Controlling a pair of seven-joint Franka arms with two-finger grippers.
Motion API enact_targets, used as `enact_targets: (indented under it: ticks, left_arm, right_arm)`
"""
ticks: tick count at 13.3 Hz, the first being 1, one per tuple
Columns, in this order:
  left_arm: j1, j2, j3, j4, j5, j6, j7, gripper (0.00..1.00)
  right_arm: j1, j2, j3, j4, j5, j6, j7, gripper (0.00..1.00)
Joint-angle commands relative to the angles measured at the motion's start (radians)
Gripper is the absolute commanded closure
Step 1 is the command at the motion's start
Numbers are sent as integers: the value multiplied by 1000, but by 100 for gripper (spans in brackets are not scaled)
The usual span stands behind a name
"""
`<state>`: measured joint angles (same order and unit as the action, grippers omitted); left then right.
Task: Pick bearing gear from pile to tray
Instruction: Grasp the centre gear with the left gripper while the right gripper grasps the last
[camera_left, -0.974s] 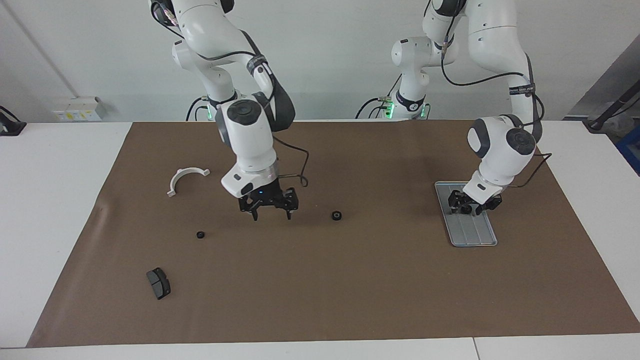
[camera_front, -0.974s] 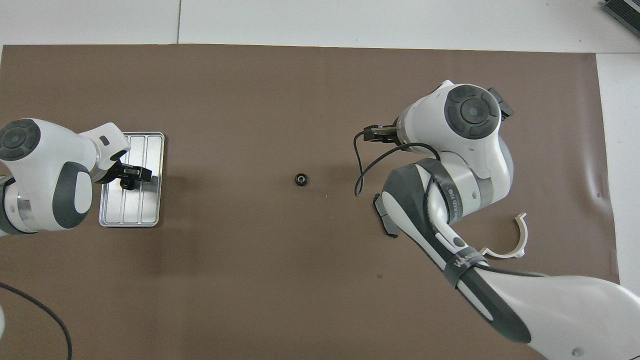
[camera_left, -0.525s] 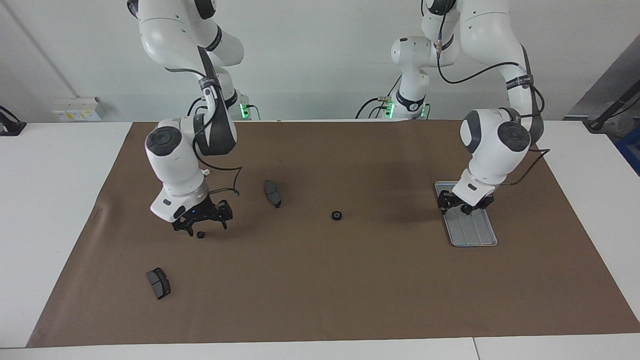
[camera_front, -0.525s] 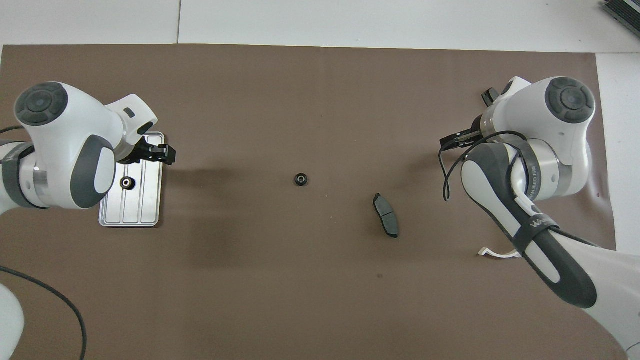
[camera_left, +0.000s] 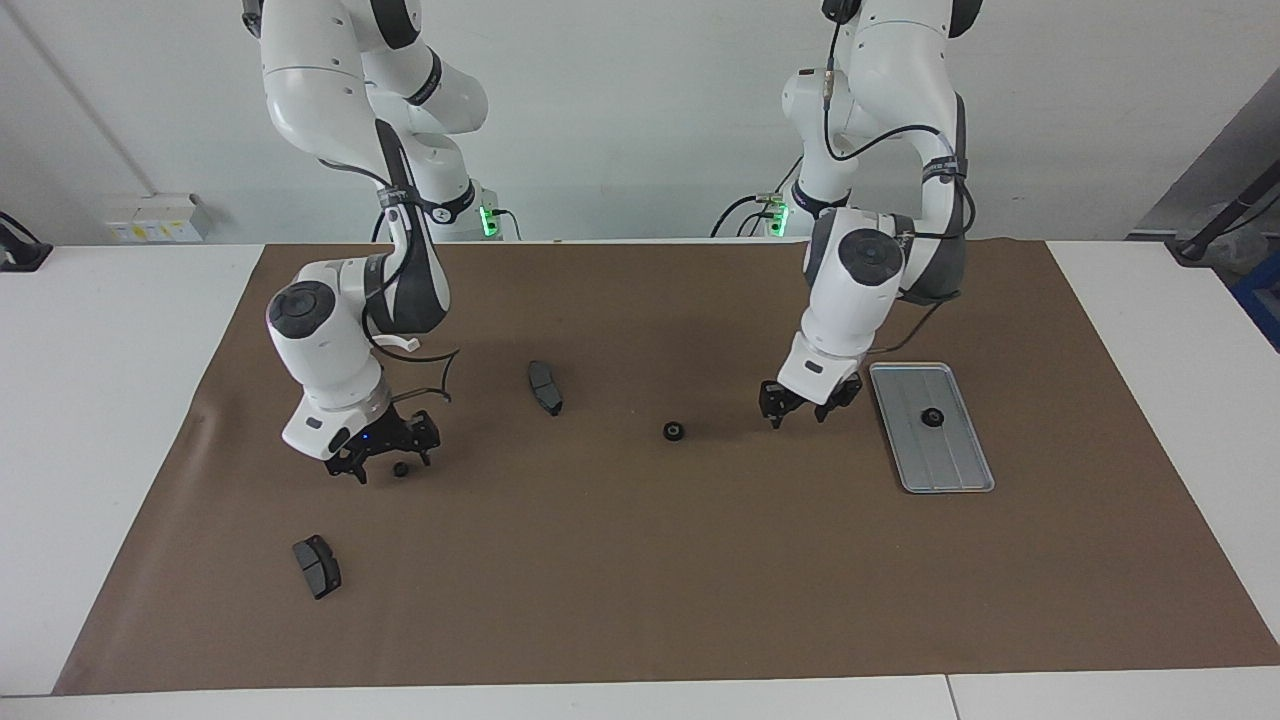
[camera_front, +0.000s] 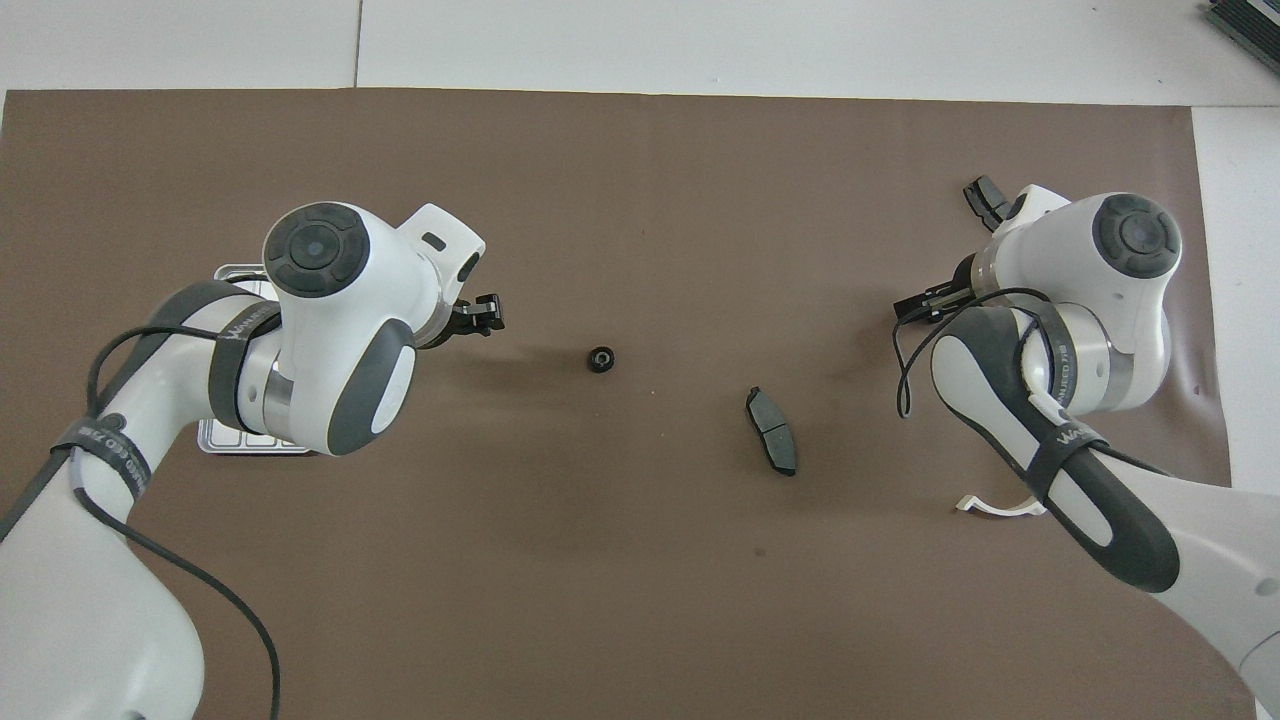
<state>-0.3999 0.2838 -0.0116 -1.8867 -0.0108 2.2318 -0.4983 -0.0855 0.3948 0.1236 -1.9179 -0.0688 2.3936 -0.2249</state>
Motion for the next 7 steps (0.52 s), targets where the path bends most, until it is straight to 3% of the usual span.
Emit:
enact_targets:
  ticks: [1,4,7]
  left_arm:
    - [-83,63,18,67,-21,22,-101,29]
    - [-132,133,16,162,-31,23,-175,29]
    - [-169,190,19,222,-48,22,-183,30]
  right_arm:
    - [-43,-8,17,-30,-8,18,-56,19]
    - [-42,-10,17,-38,-8,18,-54,33]
    - [-42,-11,19,-40,3,9,-48,36]
